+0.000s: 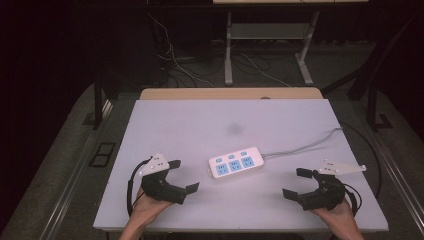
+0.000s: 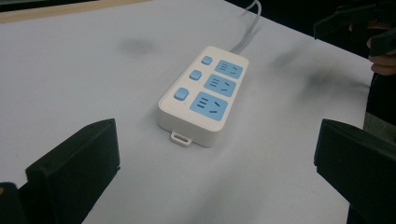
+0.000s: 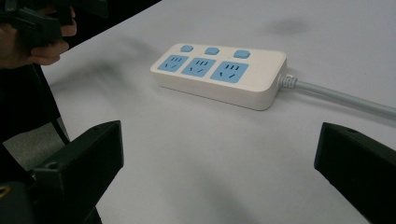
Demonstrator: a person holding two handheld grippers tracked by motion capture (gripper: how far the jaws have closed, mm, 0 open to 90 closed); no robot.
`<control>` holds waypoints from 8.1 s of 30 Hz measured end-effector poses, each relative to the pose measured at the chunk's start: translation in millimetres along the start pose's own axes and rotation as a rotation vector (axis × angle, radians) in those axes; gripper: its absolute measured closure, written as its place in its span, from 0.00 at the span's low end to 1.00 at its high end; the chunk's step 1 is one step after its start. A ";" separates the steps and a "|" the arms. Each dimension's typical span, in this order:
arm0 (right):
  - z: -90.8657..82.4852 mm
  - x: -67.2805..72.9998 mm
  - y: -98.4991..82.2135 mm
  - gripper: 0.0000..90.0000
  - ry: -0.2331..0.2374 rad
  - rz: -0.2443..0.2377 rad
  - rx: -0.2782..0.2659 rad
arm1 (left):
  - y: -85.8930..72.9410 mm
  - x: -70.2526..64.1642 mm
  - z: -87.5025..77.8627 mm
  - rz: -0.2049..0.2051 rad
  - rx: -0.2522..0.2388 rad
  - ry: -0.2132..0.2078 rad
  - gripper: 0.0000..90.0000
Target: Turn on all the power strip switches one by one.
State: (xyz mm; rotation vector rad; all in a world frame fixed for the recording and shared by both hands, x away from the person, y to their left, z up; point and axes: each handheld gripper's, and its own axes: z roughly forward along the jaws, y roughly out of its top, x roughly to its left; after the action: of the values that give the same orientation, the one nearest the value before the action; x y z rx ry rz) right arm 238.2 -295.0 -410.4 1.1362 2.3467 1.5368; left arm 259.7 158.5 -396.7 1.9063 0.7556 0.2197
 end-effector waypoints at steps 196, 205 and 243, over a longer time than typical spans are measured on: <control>-1.6 -3.7 -3.4 0.01 -0.012 -0.011 0.009 | 61.9 48.2 136.5 0.158 0.461 -0.200 0.99; -0.9 -4.4 -3.5 0.01 -0.012 -0.011 0.012 | 64.1 44.5 133.4 0.205 0.458 -0.178 0.99; -0.7 -3.4 -3.0 0.01 -0.007 -0.018 0.011 | 93.7 32.2 157.2 0.230 0.442 -0.233 0.99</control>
State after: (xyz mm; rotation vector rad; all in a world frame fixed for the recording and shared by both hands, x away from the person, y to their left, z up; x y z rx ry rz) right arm 238.7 -298.3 -413.6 1.1183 2.3578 1.5136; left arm 396.5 32.8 -392.3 2.3900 0.4493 -0.0341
